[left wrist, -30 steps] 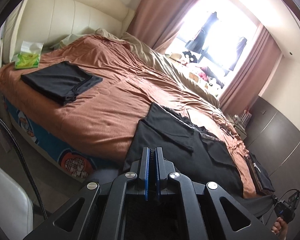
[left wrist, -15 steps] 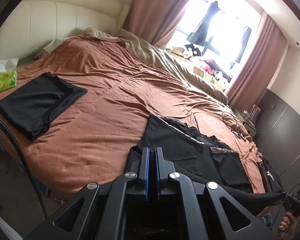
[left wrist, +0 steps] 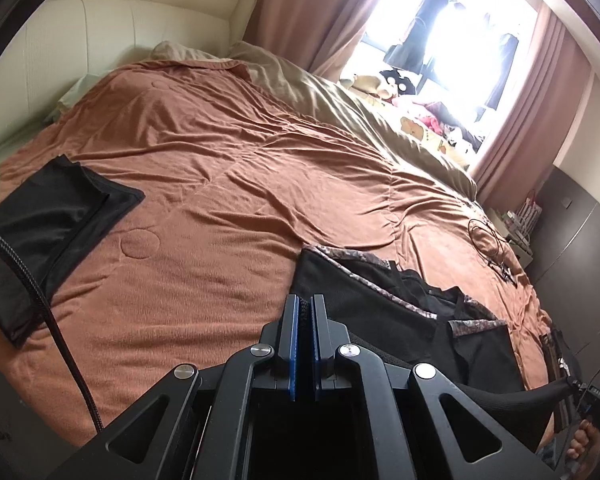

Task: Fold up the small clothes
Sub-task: 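Lift the held hem with both grippers and fold it over toward the collar, then open both grippers and release the folded hem, then grasp the new folded edge of the shirt with both grippers, then fold the held edge over again toward the trimmed collar with both grippers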

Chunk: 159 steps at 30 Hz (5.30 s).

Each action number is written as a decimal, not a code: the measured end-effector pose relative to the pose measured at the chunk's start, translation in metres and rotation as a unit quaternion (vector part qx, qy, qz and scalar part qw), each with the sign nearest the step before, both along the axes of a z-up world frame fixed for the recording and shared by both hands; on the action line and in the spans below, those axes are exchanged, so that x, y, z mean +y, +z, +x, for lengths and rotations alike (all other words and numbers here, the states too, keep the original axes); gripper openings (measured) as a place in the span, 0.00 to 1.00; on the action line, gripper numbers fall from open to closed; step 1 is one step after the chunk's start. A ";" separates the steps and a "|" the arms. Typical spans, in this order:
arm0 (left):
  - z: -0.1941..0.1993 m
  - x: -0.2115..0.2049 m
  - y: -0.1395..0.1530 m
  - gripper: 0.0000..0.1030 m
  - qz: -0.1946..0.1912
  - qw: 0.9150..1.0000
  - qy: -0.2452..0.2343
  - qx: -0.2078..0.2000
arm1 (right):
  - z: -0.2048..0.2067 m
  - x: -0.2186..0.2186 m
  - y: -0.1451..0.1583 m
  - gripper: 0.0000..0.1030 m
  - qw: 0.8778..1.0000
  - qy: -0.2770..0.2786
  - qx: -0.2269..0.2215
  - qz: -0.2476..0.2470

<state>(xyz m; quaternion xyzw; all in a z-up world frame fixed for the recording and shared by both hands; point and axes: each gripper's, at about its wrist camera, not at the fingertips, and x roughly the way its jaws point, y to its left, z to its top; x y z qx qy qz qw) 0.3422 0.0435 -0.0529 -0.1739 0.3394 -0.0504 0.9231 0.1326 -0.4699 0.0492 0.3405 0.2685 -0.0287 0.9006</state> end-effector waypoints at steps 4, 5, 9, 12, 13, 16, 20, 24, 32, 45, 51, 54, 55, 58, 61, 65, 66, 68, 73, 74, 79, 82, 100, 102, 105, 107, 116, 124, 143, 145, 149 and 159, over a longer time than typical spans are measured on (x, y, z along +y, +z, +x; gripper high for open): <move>0.027 -0.005 0.000 0.05 0.010 1.000 -0.003 0.006 | 0.030 -0.008 0.000 0.02 1.000 -0.004 0.020 -0.002; 0.035 -0.007 0.000 0.05 0.013 1.000 -0.004 0.009 | 0.037 -0.010 0.000 0.02 1.000 -0.004 0.024 -0.003; 0.060 -0.013 -0.003 0.05 0.028 0.999 -0.006 0.016 | 0.062 -0.011 0.000 0.02 0.999 -0.004 0.041 -0.014; 0.079 -0.016 -0.010 0.05 0.038 0.999 -0.006 0.029 | 0.080 -0.012 -0.001 0.02 0.998 -0.004 0.054 -0.025; 0.084 -0.017 -0.013 0.05 0.040 0.999 -0.005 0.033 | 0.086 -0.011 -0.001 0.02 0.998 -0.004 0.060 -0.031; 0.099 -0.021 -0.022 0.05 0.052 0.998 -0.006 0.044 | 0.100 -0.011 -0.003 0.02 0.996 -0.006 0.074 -0.041; 0.114 -0.023 -0.033 0.05 0.066 0.996 -0.007 0.056 | 0.119 -0.010 -0.004 0.02 0.995 -0.006 0.087 -0.055; 0.129 -0.026 -0.047 0.06 0.081 0.994 -0.010 0.073 | 0.135 -0.008 -0.007 0.02 0.992 -0.006 0.105 -0.073; 0.140 -0.037 -0.068 0.50 0.127 0.984 -0.053 0.112 | 0.145 0.003 0.001 0.74 0.985 -0.016 0.120 -0.125; 0.118 -0.068 -0.104 0.75 0.226 0.948 -0.148 0.170 | 0.141 0.046 -0.023 0.74 0.943 0.090 0.213 -0.241; 0.122 -0.069 -0.120 0.75 0.238 0.940 -0.145 0.196 | 0.155 0.054 -0.032 0.74 0.927 0.092 0.244 -0.270; 0.129 -0.069 -0.121 0.76 0.243 0.940 -0.141 0.195 | 0.167 0.054 -0.034 0.74 0.924 0.091 0.245 -0.280; 0.132 -0.069 -0.121 0.76 0.245 0.940 -0.139 0.194 | 0.171 0.053 -0.034 0.74 0.923 0.090 0.246 -0.283; 0.145 -0.071 -0.121 0.76 0.247 0.940 -0.135 0.191 | 0.185 0.050 -0.037 0.74 0.921 0.083 0.247 -0.289; 0.160 -0.071 -0.122 0.76 0.247 0.942 -0.130 0.188 | 0.199 0.047 -0.040 0.74 0.923 0.077 0.242 -0.290; 0.180 -0.072 -0.123 0.76 0.242 0.944 -0.131 0.183 | 0.216 0.041 -0.042 0.70 0.927 0.072 0.232 -0.286; 0.185 -0.072 -0.123 0.76 0.237 0.945 -0.132 0.182 | 0.220 0.040 -0.042 0.65 0.928 0.073 0.230 -0.284; 0.191 -0.071 -0.122 0.71 0.226 0.949 -0.133 0.178 | 0.228 0.037 -0.043 0.61 0.930 0.071 0.226 -0.281; 0.208 -0.071 -0.121 0.57 0.198 0.955 -0.137 0.176 | 0.240 0.030 -0.045 0.48 0.936 0.072 0.213 -0.270; 0.212 -0.069 -0.122 0.53 0.185 0.957 -0.136 0.176 | 0.240 0.027 -0.045 0.42 0.939 0.072 0.209 -0.265; 0.215 -0.061 -0.116 0.46 0.133 0.969 -0.123 0.170 | 0.244 0.011 -0.048 0.26 0.950 0.075 0.199 -0.228; 0.209 -0.055 -0.104 0.46 0.107 0.974 -0.125 0.158 | 0.237 0.006 -0.045 0.22 0.955 0.074 0.189 -0.217; 0.200 -0.043 -0.119 0.46 0.136 0.963 -0.150 0.179 | 0.202 -0.009 -0.039 0.24 0.961 0.088 0.191 -0.177; 0.202 -0.045 -0.127 0.44 0.132 0.963 -0.148 0.181 | 0.206 -0.004 -0.040 0.24 0.959 0.091 0.190 -0.190; 0.203 -0.046 -0.128 0.36 0.124 0.966 -0.150 0.173 | 0.213 0.002 -0.040 0.24 0.957 0.093 0.186 -0.201; 0.204 -0.047 -0.127 0.30 0.120 0.965 -0.153 0.174 | 0.218 0.006 -0.043 0.24 0.956 0.098 0.186 -0.205; 0.204 -0.052 -0.122 0.09 0.129 0.966 -0.145 0.169 | 0.228 0.003 -0.050 0.24 0.954 0.072 0.215 -0.196; 0.189 -0.048 -0.090 0.06 0.138 0.974 -0.111 0.142 | 0.219 0.009 -0.035 0.05 0.957 0.075 0.192 -0.206; 0.193 -0.061 -0.002 0.06 0.162 0.983 -0.071 0.053 | 0.185 0.010 0.056 0.04 0.964 0.021 0.110 -0.242; 0.200 -0.063 -0.004 0.06 0.170 0.982 -0.068 0.054 | 0.194 0.011 0.056 0.04 0.963 0.020 0.113 -0.243; 0.216 -0.071 -0.020 0.06 0.195 0.976 -0.070 0.067 | 0.218 0.012 0.042 0.04 0.961 0.027 0.130 -0.244; 0.255 -0.071 -0.080 0.06 0.210 0.968 -0.074 0.118 | 0.279 0.006 0.008 0.04 0.954 0.039 0.170 -0.243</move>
